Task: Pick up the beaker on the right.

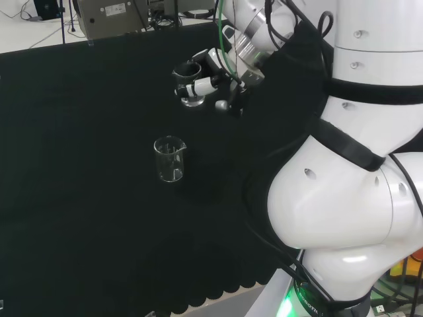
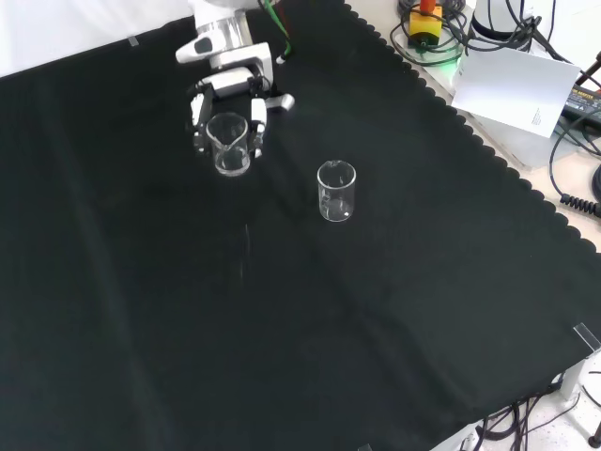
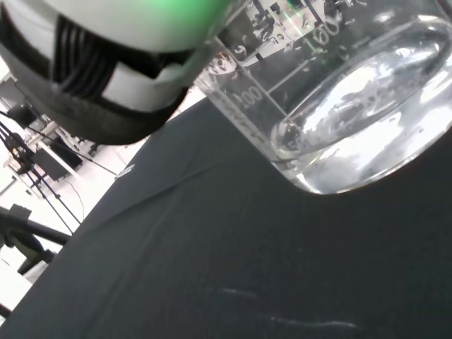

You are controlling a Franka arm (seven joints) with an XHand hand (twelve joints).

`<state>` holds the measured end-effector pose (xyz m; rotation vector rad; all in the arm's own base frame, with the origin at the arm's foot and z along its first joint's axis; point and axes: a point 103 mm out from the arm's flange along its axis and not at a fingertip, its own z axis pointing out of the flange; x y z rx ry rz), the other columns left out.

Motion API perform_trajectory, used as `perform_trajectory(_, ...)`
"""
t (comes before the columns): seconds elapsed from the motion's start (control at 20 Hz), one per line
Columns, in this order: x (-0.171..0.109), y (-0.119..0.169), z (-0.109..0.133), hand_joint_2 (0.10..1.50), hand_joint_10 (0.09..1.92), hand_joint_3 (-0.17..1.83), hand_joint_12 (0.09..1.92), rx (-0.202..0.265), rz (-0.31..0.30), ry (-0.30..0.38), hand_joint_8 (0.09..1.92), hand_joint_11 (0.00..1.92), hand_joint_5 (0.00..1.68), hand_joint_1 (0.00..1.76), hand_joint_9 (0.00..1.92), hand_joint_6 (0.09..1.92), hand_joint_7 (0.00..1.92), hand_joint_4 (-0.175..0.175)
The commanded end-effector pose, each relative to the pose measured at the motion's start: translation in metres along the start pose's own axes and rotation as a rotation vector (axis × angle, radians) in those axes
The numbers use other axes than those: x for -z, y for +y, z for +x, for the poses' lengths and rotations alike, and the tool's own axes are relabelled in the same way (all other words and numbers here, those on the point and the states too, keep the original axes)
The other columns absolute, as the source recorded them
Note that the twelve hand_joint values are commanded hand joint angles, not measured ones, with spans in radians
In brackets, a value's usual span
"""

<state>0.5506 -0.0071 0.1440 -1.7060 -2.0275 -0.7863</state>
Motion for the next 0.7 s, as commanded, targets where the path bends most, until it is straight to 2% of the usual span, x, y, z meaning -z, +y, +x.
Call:
perform_trajectory(0.05, 0.037, -0.049, 0.010, 0.62, 0.09, 0.70, 0.54, -0.006, 0.059, -0.075, 0.65, 1.46, 1.27, 1.31, 1.74, 0.66, 1.32, -0.175)
perform_trajectory(0.25, 0.053, -0.069, 0.018, 0.62, 0.09, 0.72, 0.55, -0.002, 0.092, -0.114, 0.67, 1.46, 1.27, 1.31, 1.74, 0.68, 1.32, -0.175)
perform_trajectory(0.3, 0.056, -0.075, 0.021, 0.61, 0.09, 0.73, 0.55, 0.003, 0.101, -0.141, 0.67, 1.46, 1.27, 1.31, 1.74, 0.68, 1.32, -0.175)
perform_trajectory(0.55, 0.058, -0.100, 0.035, 0.61, 0.09, 0.74, 0.56, 0.029, 0.171, -0.214, 0.68, 1.46, 1.27, 1.31, 1.74, 0.69, 1.32, -0.175)
perform_trajectory(0.65, 0.057, -0.108, 0.040, 0.61, 0.11, 0.74, 0.57, 0.037, 0.201, -0.240, 0.69, 1.46, 1.27, 1.23, 1.75, 0.70, 1.45, -0.097)
perform_trajectory(0.7, 0.055, -0.112, 0.043, 0.62, 0.12, 0.73, 0.58, 0.036, 0.213, -0.253, 0.69, 1.46, 1.28, 1.21, 1.75, 0.70, 1.49, -0.070)
